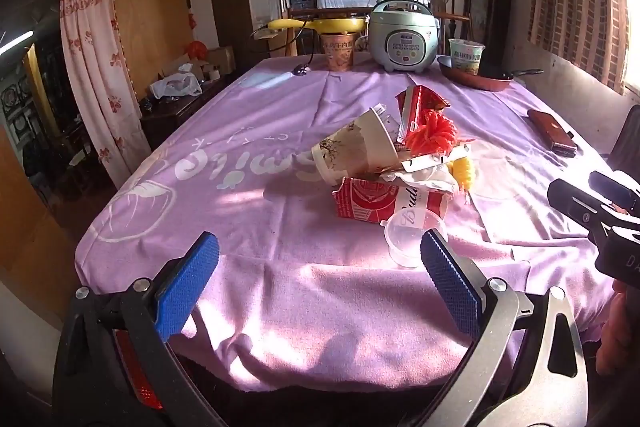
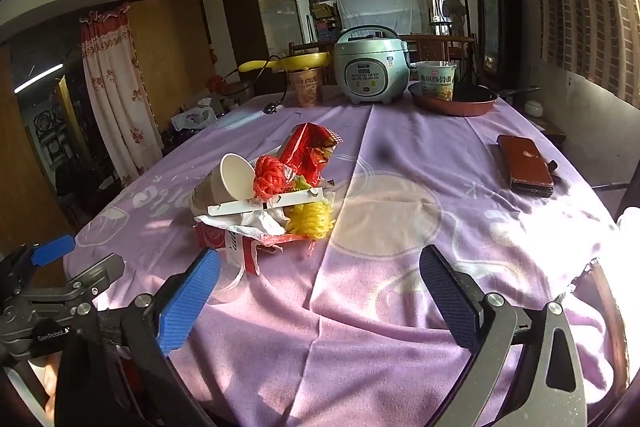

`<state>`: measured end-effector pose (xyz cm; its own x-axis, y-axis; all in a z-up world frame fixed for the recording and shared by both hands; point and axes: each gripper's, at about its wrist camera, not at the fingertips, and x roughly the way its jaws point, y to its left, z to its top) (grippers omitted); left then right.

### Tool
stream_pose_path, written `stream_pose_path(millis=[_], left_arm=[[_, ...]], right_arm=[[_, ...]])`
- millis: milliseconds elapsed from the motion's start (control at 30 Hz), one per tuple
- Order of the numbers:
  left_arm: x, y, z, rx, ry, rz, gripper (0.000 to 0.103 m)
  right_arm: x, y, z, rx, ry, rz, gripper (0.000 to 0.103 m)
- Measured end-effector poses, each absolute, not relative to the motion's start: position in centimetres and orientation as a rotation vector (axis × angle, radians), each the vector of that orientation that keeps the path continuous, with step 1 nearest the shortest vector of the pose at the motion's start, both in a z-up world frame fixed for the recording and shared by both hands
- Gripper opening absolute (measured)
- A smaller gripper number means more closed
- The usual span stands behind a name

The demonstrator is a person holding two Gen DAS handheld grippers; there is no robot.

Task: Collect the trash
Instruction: 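Move the left gripper toward the white paper cup on the trash pile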

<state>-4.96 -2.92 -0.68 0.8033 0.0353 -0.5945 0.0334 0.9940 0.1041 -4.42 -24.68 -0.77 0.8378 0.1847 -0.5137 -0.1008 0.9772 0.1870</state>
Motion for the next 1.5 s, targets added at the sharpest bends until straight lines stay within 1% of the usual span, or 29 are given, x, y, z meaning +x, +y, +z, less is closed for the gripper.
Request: stream_pose_path(millis=[333, 833, 1200, 1500], left_arm=[[-3.3, -2.0, -1.1, 0.119, 0.650, 0.029, 0.097], [2.2, 0.7, -3.4, 0.091, 0.759, 0.065, 0.097], [4.5, 1.6, -4.1, 0.067, 0.808, 0.058, 0.097], [5.8, 1.3, -4.7, 0.035, 0.852, 0.006, 0.097]], right_arm=[[-1.0, -22.6, -1.6, 0.139, 0.616, 0.182, 0.098], [5.3, -19.3, -3.0, 0.090, 0.720, 0.194, 0.098], [6.7, -18.3, -3.3, 0.064, 0.735, 0.188, 0.098], [6.7, -20.0, -3.3, 0.094, 0.733, 0.173, 0.098]])
